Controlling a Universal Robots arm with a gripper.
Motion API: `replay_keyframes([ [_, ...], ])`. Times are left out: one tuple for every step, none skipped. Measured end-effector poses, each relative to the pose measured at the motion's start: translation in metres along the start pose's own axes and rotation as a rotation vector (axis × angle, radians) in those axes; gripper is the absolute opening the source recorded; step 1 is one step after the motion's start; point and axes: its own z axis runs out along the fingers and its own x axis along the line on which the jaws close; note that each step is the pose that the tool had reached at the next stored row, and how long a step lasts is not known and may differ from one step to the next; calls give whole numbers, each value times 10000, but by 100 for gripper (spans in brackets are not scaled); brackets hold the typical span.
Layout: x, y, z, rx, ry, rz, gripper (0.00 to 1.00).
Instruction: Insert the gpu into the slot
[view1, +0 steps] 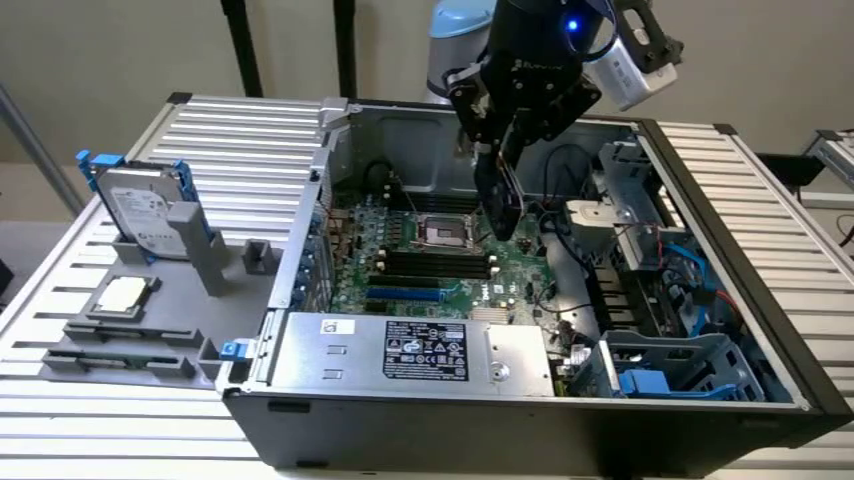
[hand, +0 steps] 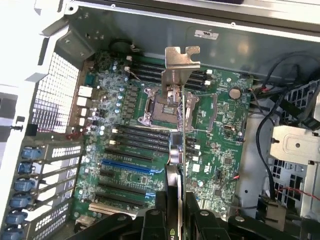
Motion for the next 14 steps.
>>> replay_keyframes([
  [0, 0, 1, 7, 14, -179, 26],
  [0, 0, 2, 15, 29, -363, 26],
  [0, 0, 4, 22, 42, -543, 26],
  [0, -1, 5, 30, 54, -722, 26],
  [0, -1, 8, 38, 66, -918, 26],
  [0, -1, 10, 46, 77, -1098, 26],
  [0, -1, 13, 55, 87, -1276, 26],
  [0, -1, 15, 62, 97, -1456, 26],
  [-1, -2, 18, 71, 107, -1640, 26],
  [-1, -2, 21, 79, 116, -1821, 26],
  [-1, -2, 24, 86, 126, -2000, 26],
  [-1, -2, 26, 94, 135, -2179, 26],
  [-1, -2, 29, 103, 145, -2359, 26],
  [-1, -3, 32, 111, 154, -2544, 26],
])
